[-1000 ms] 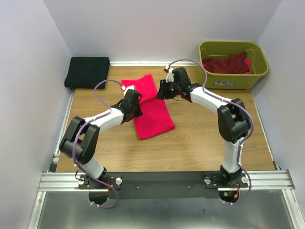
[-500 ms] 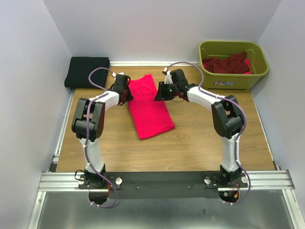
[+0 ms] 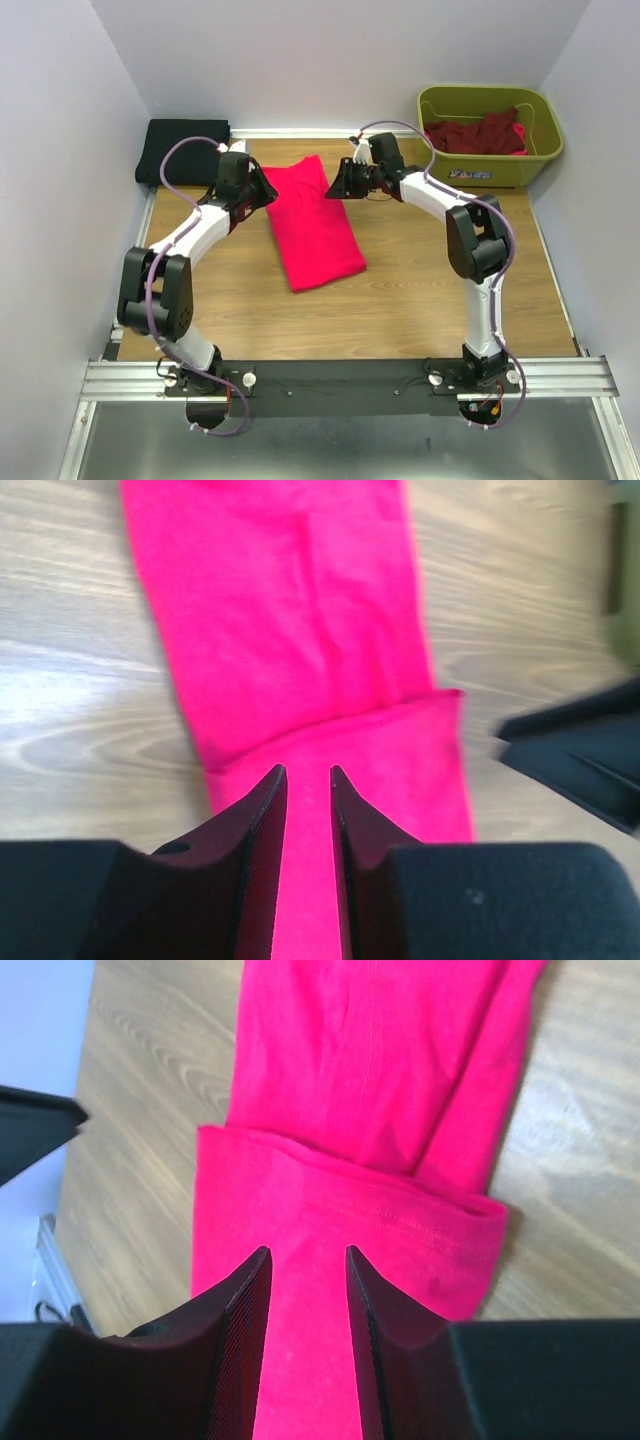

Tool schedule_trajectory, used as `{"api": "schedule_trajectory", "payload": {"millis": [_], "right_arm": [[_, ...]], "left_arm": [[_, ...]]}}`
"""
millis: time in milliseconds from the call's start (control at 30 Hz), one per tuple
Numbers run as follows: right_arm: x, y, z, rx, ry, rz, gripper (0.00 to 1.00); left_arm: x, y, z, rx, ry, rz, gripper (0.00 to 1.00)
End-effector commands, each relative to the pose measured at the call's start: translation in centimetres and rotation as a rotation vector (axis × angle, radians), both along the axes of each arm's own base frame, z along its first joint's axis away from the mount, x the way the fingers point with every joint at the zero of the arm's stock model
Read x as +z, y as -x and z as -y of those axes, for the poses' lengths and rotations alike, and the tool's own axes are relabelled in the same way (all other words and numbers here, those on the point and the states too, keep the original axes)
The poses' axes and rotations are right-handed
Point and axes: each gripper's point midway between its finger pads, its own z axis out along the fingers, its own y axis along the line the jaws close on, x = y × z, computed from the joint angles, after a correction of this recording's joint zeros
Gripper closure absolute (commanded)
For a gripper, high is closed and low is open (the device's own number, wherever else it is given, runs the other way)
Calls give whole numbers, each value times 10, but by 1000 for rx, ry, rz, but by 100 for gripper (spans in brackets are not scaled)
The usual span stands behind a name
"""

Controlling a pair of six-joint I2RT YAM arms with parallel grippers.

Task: Fold and stack the t-shirts
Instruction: Fold the tshirt

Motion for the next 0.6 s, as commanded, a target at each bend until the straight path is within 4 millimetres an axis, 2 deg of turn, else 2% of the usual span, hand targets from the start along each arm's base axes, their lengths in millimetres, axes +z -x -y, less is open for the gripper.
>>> {"api": "schedule_trajectory", "payload": {"millis": [0, 33, 67, 100, 133, 167, 200, 233, 267, 300, 333, 367, 400, 500, 567], "right_arm": [[-16, 14, 2, 40, -23, -68, 57], [-8, 20, 4, 45, -23, -53, 57], [-8, 30, 5, 64, -33, -72, 57], [-8, 37, 6, 79, -38, -80, 57], [-20, 56, 12, 92, -31, -129, 57], [-10, 66, 14, 106, -43, -119, 57], [-8, 78, 16, 127, -58, -131, 57], [-21, 98, 23, 133, -52, -178, 57], [-8, 112, 25, 151, -81, -178, 57], [-5, 120, 25, 168, -108, -172, 57], [-16, 141, 30, 184, -124, -227, 57], [-12, 155, 29, 226, -162, -252, 57], [-9, 158, 29, 242, -185, -234, 57], [-35, 177, 39, 248, -166, -279, 57], [-55, 182, 47, 236, -155, -303, 57]], "left_arm": [[-19, 40, 20, -59, 79, -74, 66], [-20, 57, 22, -66, 87, -80, 66], [-21, 68, 25, -75, 89, -82, 65], [-21, 83, 41, -110, 96, -87, 65], [-12, 94, 47, -126, 109, -65, 65], [-26, 112, 52, -146, 106, -102, 65], [-24, 127, 67, -180, 131, -106, 65], [-27, 138, 73, -203, 144, -121, 65], [-40, 154, 76, -228, 156, -165, 65], [-39, 163, 85, -258, 180, -165, 65], [-43, 169, 86, -267, 187, -175, 65], [-54, 177, 83, -268, 180, -197, 66], [-57, 180, 82, -269, 180, -202, 66], [-77, 187, 73, -258, 137, -235, 68], [-102, 196, 67, -239, 107, -307, 70]]}}
